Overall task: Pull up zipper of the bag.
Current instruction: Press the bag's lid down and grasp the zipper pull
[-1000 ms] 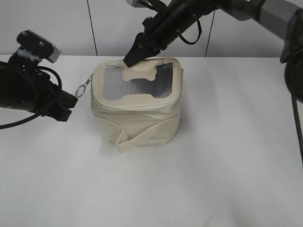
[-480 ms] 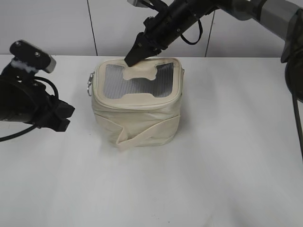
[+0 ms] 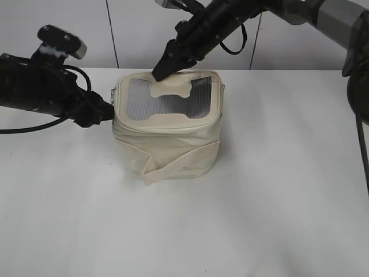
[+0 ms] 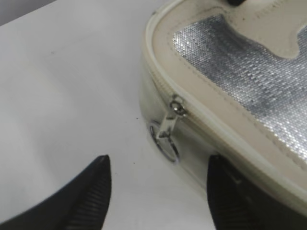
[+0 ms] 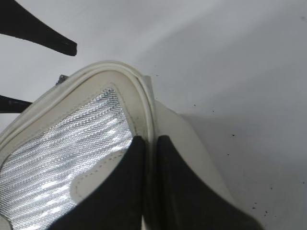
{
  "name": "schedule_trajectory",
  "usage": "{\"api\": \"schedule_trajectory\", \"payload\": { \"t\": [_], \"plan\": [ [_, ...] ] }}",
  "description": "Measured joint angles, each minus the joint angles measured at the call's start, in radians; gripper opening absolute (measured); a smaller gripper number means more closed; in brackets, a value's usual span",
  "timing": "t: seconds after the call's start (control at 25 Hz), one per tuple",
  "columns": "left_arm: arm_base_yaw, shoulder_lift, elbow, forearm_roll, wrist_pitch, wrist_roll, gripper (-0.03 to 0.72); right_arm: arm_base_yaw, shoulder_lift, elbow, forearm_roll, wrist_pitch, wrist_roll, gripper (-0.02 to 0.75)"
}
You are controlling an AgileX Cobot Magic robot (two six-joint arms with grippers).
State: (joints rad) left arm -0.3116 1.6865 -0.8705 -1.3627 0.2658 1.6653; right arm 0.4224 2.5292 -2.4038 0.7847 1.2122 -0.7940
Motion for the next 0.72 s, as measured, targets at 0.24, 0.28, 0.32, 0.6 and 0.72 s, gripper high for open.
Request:
{"api": "schedule_trajectory", "payload": {
  "t": [0.24,0.28,0.32,0.6,0.72],
  "plan": [
    [0.004,0.067,-0.061,0.003,-0.006,0.002,0.463,-0.001,0.0,0.0,-0.001,-0.001,0.0,0.049],
    [0.004,0.078,-0.068,0.004,-0.01,0.002,0.442,-0.001,0.0,0.0,-0.002,-0.001,0.0,0.049],
    [0.004,0.088,-0.076,0.007,-0.017,0.002,0.42,-0.001,0.0,0.0,-0.002,-0.001,0.001,0.049],
    [0.004,0.12,-0.089,0.01,-0.066,0.003,0.37,-0.001,0.0,0.0,-0.002,-0.002,0.001,0.049],
    [0.004,0.123,-0.098,0.01,-0.06,0.003,0.37,-0.001,0.0,0.0,-0.002,-0.002,0.001,0.049]
  ]
}}
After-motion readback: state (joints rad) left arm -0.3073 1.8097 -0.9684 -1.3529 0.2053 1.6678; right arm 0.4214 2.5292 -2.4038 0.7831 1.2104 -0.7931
